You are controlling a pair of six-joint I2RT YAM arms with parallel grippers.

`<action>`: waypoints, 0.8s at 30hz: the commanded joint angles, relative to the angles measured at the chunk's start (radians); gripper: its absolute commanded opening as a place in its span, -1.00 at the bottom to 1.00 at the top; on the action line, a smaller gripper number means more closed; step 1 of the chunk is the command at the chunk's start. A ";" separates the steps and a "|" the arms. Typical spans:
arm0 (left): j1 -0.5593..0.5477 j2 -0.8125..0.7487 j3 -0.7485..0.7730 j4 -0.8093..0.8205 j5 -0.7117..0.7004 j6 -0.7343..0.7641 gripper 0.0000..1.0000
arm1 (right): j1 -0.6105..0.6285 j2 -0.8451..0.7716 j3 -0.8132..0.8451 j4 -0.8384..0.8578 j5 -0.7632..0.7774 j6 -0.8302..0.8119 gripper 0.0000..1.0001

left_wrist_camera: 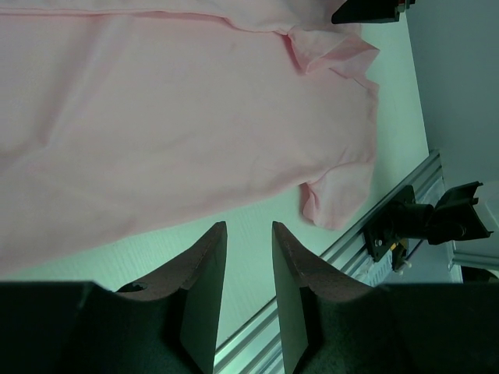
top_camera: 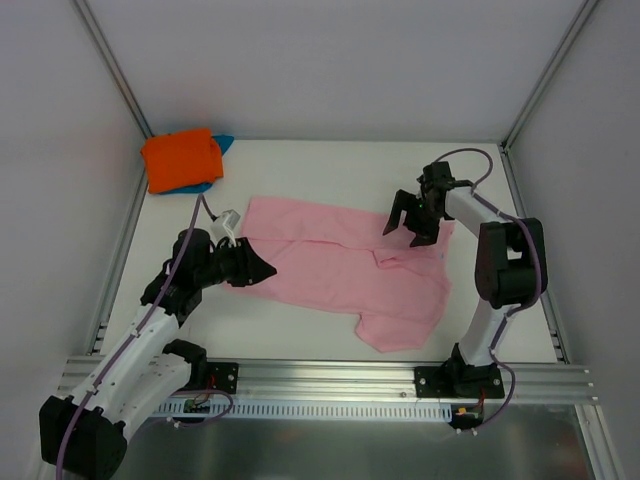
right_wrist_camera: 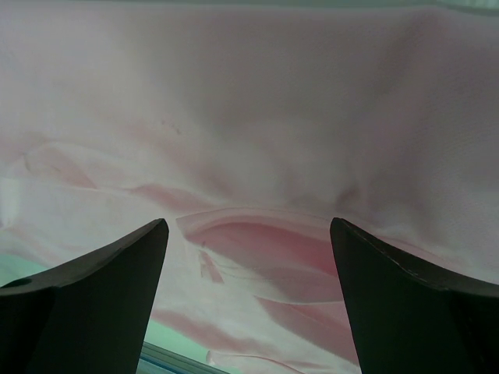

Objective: Fold and stack the t-shirts
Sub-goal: Fold the flattened tshirt in 1/3 of the way

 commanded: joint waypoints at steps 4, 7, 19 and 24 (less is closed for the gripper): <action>-0.010 0.017 0.019 0.013 0.021 0.018 -0.39 | -0.035 0.007 0.037 -0.005 -0.050 -0.028 0.79; -0.010 0.026 0.019 0.029 0.020 0.013 -0.38 | -0.033 -0.059 -0.029 -0.003 -0.068 -0.009 0.80; -0.010 0.010 0.017 0.035 0.033 0.001 -0.37 | 0.013 -0.406 -0.292 -0.072 -0.082 0.026 0.81; -0.010 -0.010 0.010 0.035 0.035 -0.007 -0.37 | 0.056 -0.577 -0.341 -0.121 -0.083 0.050 0.82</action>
